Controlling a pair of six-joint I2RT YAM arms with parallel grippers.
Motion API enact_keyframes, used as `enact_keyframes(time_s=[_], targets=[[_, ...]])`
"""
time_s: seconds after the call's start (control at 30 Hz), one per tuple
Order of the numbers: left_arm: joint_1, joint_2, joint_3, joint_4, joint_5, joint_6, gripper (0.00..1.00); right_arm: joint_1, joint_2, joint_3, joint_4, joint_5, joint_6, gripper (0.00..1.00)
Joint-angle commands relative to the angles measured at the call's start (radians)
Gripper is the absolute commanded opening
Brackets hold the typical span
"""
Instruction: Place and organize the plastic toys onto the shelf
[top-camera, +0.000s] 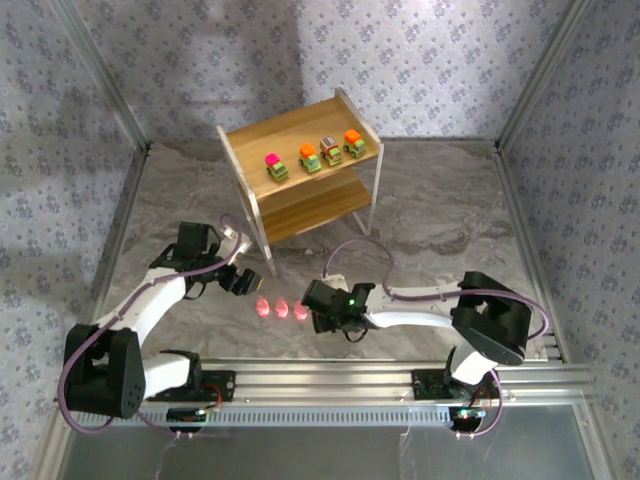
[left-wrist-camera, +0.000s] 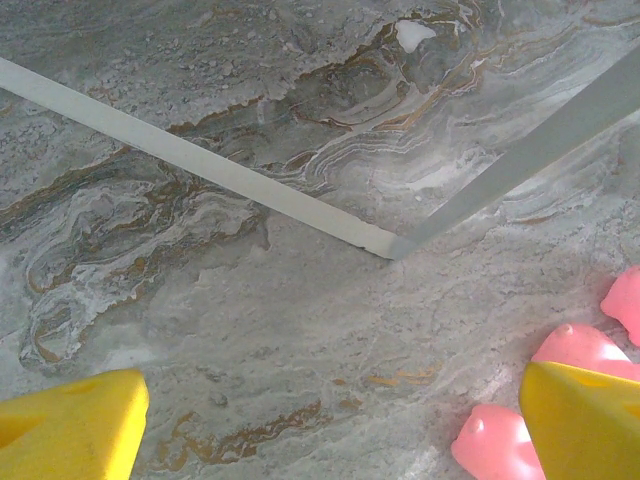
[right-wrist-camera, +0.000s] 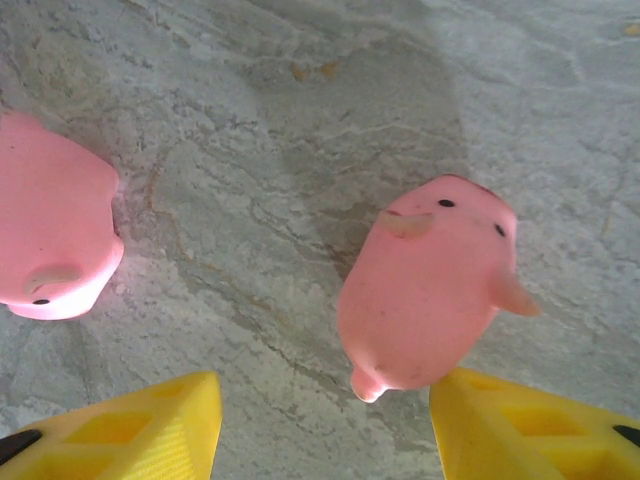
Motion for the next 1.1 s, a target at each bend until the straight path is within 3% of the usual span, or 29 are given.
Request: enact_keyframes(time_s=[0.0,0.77,1.07], targets=[[-0.008,-0.018,-0.006,0.005,0.010,0.000,0.96,0.007,0.028,0.010,0.012,-0.016,-0.001,0.59],[-0.006,-0.020,-0.007,0.004,0.008,-0.001,0.96,-0.020,0.115,0.115,0.058,-0.038,-0.065,0.60],[-0.006,-0.019,-0.009,0.008,0.006,0.000,0.96,-0.019,-0.036,0.103,0.005,-0.058,-0.172,0.62]])
